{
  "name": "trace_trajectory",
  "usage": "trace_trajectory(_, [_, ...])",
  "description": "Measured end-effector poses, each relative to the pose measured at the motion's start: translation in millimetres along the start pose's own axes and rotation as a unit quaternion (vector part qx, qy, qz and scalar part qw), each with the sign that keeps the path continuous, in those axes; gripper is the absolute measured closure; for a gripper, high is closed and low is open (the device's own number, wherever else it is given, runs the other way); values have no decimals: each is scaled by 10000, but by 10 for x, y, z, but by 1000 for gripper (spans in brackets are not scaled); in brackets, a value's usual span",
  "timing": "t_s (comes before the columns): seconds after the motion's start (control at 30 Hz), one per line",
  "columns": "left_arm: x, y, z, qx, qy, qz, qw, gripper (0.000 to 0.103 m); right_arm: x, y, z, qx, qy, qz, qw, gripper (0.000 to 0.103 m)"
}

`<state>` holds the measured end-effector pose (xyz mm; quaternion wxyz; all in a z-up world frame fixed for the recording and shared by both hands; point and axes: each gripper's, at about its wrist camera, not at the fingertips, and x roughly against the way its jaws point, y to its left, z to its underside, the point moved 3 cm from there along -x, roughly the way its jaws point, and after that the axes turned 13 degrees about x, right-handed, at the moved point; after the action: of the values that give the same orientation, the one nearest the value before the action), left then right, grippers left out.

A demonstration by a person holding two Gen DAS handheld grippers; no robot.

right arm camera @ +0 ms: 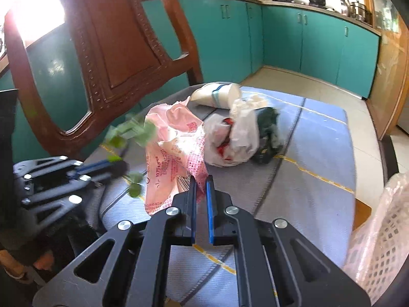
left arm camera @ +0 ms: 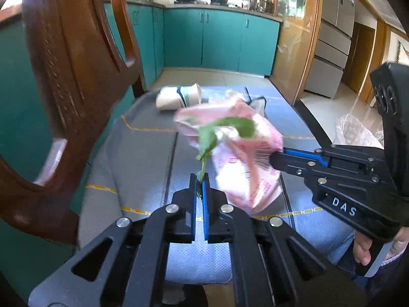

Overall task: Collect trash
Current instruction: 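Grasp the pink paper wrapper with the right gripper while the left gripper grasps the green sprig, then lift the pink paper and green sprig off the table with both grippers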

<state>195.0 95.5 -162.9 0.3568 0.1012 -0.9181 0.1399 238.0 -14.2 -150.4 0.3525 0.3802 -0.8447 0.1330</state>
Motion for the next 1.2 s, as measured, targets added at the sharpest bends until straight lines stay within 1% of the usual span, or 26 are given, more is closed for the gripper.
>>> trace_trajectory(0.17, [146, -35, -32, -81, -226, -202, 9995, 98, 127, -110, 50, 5, -43, 361, 9993, 95])
trace_trajectory(0.47, [242, -121, -18, -147, -313, -238, 9991, 98, 387, -273, 237, 9, -99, 981, 9951, 95])
trace_trajectory(0.67, [318, -188, -13, -240, -403, -268, 9985, 98, 559, -347, 387, -122, -188, 1187, 9927, 95])
trace_trajectory(0.87, [348, -258, -3, -286, -416, -260, 9984, 98, 619, -359, 425, -169, -252, 1201, 9923, 95])
trace_trajectory(1.0, [412, -309, -5, -329, -519, -293, 9977, 98, 654, -339, 416, -135, -327, 1160, 9926, 95])
trace_trajectory(1.2, [522, -406, -15, -444, -713, -344, 9959, 98, 828, -305, 387, -165, -658, 1064, 9920, 95])
